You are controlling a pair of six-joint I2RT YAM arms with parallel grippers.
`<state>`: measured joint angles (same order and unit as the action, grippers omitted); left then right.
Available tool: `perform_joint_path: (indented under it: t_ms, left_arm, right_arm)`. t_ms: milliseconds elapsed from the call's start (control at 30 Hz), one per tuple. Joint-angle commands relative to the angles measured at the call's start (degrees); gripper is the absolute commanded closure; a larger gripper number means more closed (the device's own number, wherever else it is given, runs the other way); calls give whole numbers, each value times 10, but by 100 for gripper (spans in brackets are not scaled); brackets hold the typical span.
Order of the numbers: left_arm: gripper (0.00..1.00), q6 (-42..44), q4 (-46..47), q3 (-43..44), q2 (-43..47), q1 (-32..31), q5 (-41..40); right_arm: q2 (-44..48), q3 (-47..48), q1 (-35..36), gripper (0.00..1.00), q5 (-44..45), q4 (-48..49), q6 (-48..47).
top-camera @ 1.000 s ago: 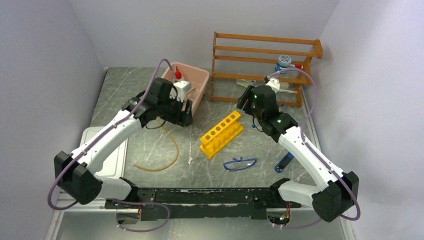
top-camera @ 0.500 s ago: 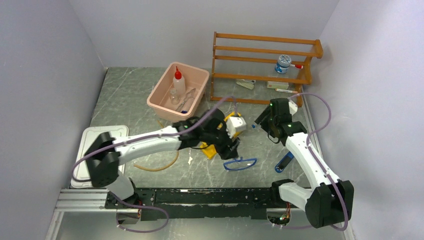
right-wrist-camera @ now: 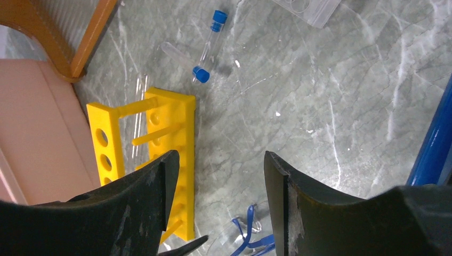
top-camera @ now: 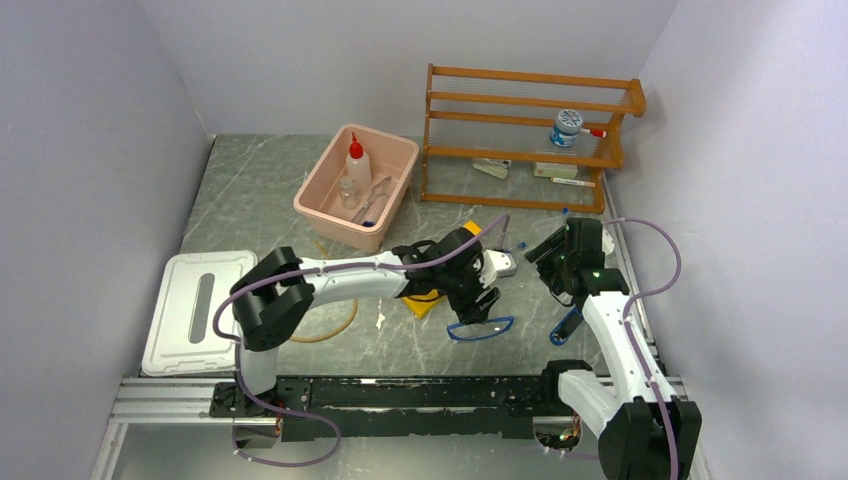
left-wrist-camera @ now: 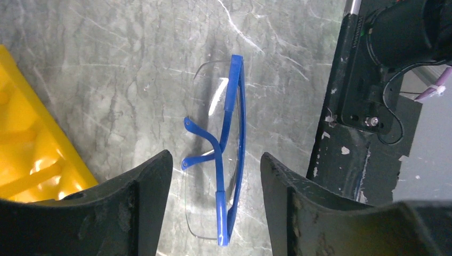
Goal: Organize the chemistry lab equipment
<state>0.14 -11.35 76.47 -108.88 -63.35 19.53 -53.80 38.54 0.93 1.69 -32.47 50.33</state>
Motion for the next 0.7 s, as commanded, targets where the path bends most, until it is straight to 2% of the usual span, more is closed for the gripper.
perform_joint_path:
  t_ms: [0, 167, 433, 667]
  left_arm:
    - [38, 32, -13, 39, -41, -7, 8]
    - [45, 30, -19, 42, -66, -14, 29]
    - [51, 14, 1, 30, -80, -25, 24]
    - [63, 9, 14, 27, -95, -28, -1]
  right_arm:
    - [24, -16, -6, 37, -14, 14, 13]
    - [26, -17, -6, 37, -14, 3, 10]
    - [30, -20, -6, 37, -13, 7, 8]
    - [35, -13, -7, 37, -4, 0, 2]
